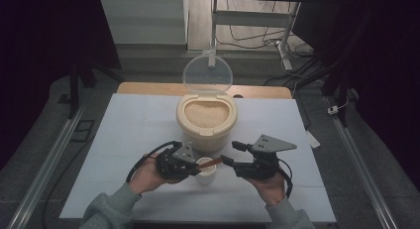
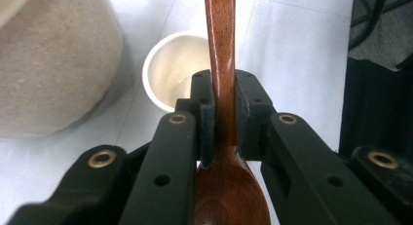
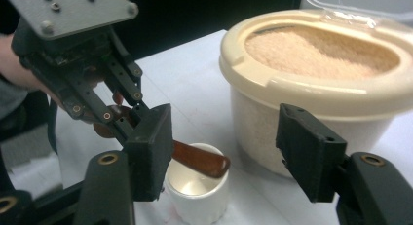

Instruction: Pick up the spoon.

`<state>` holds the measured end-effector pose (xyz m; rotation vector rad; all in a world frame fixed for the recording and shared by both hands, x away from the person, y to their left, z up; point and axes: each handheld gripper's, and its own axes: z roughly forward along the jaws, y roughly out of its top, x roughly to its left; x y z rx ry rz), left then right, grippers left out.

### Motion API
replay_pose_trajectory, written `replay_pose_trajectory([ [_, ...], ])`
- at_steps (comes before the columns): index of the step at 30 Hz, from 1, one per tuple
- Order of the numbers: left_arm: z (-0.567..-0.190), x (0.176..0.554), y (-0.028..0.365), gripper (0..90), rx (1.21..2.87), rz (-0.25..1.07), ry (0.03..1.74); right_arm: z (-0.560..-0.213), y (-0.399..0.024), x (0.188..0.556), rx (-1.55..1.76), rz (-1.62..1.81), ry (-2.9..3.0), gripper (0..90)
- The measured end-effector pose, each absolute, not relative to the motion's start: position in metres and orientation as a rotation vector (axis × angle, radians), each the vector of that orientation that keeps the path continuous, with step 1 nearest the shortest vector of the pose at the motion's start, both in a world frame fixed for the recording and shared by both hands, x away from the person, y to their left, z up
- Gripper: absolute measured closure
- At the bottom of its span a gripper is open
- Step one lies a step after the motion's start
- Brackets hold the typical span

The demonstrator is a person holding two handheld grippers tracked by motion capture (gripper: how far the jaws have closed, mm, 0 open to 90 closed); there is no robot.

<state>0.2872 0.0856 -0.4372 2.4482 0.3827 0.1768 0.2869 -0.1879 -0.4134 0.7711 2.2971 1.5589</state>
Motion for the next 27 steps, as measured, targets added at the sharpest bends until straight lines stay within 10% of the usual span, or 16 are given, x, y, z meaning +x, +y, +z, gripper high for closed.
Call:
replay_pose_trajectory([
  [15,-0.434,0.284,0.088,79.3,2.371,0.246,0.398,-0.433,-0.169,0.286,0.887,1.501,2.344,32.9],
  [27,-0.435,0.28,0.082,79.3,2.372,0.248,0.358,-0.442,-0.16,0.284,0.945,1.602,2.346,48.1],
])
